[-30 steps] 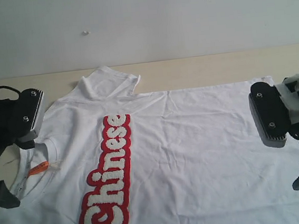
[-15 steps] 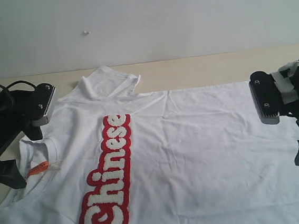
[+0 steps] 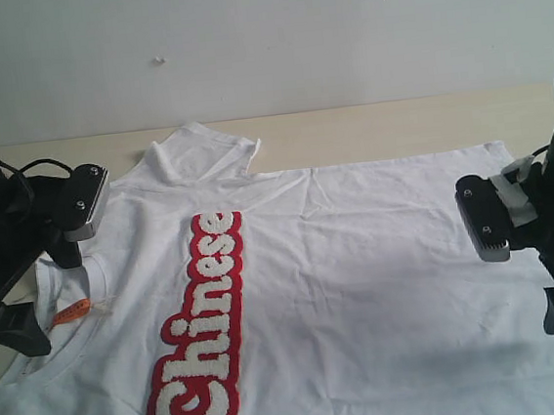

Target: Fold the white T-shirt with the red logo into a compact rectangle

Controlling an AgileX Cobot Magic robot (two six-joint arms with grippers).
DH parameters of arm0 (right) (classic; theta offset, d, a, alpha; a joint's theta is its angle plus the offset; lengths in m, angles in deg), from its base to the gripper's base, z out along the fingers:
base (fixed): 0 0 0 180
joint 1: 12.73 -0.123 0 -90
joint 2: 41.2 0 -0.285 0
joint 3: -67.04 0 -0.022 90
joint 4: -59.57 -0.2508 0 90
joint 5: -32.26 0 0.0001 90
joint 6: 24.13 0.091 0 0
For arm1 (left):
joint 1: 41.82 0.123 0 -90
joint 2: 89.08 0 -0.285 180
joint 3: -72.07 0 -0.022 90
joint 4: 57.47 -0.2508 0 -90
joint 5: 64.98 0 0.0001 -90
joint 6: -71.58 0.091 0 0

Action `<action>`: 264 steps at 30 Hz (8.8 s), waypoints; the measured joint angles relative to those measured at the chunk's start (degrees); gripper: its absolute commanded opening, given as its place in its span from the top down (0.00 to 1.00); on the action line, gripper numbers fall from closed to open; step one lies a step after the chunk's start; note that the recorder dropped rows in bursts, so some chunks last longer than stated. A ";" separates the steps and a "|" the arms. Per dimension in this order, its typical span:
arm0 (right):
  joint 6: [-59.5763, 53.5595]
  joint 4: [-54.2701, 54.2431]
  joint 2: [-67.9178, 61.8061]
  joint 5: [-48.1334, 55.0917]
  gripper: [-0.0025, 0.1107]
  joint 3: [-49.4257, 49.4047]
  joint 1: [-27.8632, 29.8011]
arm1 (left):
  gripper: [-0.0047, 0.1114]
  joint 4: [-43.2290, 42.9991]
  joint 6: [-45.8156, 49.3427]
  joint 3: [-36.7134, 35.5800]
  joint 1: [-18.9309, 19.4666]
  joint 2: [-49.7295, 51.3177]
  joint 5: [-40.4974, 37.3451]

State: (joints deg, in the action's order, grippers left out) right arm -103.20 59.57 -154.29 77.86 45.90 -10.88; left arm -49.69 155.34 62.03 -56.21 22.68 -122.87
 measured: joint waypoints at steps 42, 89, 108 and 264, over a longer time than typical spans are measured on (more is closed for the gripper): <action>-1.30 -1.80 -7.69 -1.93 0.11 6.03 6.92 | 0.05 3.25 0.11 0.00 0.00 0.00 2.81; 2.29 -1.79 -7.42 -2.54 0.98 4.90 6.82 | 0.65 1.82 -5.66 1.33 0.00 13.88 11.96; 3.89 -1.91 -3.40 -2.96 0.98 4.43 6.82 | 0.94 -0.38 -8.76 0.55 0.00 10.36 13.52; 129.44 76.81 -4.80 -11.54 0.56 -0.03 -17.13 | 0.83 -13.68 -54.36 -17.33 9.20 -4.43 66.62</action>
State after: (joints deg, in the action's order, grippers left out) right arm 26.24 136.38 -159.09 66.32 45.87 -28.01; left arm -63.37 100.99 44.70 -47.00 18.24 -56.25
